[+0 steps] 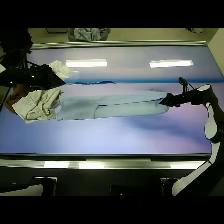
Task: Fold the shirts.
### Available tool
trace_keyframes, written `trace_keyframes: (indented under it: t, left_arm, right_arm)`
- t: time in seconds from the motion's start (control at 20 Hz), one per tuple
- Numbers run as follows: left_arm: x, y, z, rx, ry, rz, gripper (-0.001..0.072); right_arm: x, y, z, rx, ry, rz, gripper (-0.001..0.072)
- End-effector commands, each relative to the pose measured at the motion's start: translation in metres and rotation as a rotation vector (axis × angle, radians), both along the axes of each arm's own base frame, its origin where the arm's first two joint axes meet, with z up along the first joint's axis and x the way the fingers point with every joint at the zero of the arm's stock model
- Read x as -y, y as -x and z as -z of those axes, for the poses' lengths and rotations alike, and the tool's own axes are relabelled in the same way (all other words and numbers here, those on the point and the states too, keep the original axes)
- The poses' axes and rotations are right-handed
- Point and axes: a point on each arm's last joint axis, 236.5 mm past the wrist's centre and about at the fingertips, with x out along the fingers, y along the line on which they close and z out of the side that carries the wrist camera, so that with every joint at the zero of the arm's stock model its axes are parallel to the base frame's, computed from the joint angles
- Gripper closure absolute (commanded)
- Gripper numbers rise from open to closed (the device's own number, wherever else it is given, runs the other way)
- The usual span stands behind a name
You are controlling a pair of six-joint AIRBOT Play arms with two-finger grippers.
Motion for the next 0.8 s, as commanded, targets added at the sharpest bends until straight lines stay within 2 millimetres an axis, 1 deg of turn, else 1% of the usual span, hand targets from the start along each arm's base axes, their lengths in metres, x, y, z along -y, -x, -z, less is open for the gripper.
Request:
trace_keyframes:
  t: [0.0,0.05,0.15,0.2,0.3,0.35,0.45,0.6,0.65,0.75]
  left_arm:
    - [0.049,0.008,0.026,-0.022,0.005,0.070,0.0677]
    - [0.071,0.010,0.042,-0.031,0.009,0.085,0.0677]
    - [0.122,0.019,0.079,-0.078,0.051,0.100,0.0678]
    - [0.149,0.023,0.097,-0.115,0.086,0.086,0.0677]
    - [0.198,0.027,0.124,-0.196,0.171,0.049,0.0678]
    - [0.222,0.029,0.134,-0.231,0.228,0.028,0.0678]
    - [0.261,0.036,0.155,-0.320,0.322,-0.005,0.0678]
    - [0.310,0.047,0.176,-0.418,0.402,-0.001,0.0678]
    - [0.327,0.050,0.179,-0.435,0.425,0.011,0.0678]
    - [0.353,0.053,0.180,-0.450,0.460,0.035,0.0678]
  right_arm:
    - [-0.016,-0.002,-0.052,0.096,-0.032,-0.045,0.0671]
    - [-0.016,-0.001,-0.074,0.136,-0.019,-0.052,0.0671]
    - [-0.019,0.005,-0.118,0.207,0.008,-0.065,0.0672]
    - [-0.021,0.010,-0.140,0.235,0.017,-0.066,0.0672]
    - [-0.027,0.024,-0.179,0.282,0.037,-0.083,0.0672]
    - [-0.029,0.033,-0.195,0.295,0.051,-0.089,0.0672]
    - [-0.034,0.051,-0.221,0.313,0.068,-0.104,0.0671]
    - [-0.043,0.076,-0.255,0.355,0.090,-0.138,0.0671]
    - [-0.046,0.084,-0.264,0.369,0.102,-0.151,0.0671]
    - [-0.049,0.098,-0.281,0.393,0.124,-0.160,0.0670]
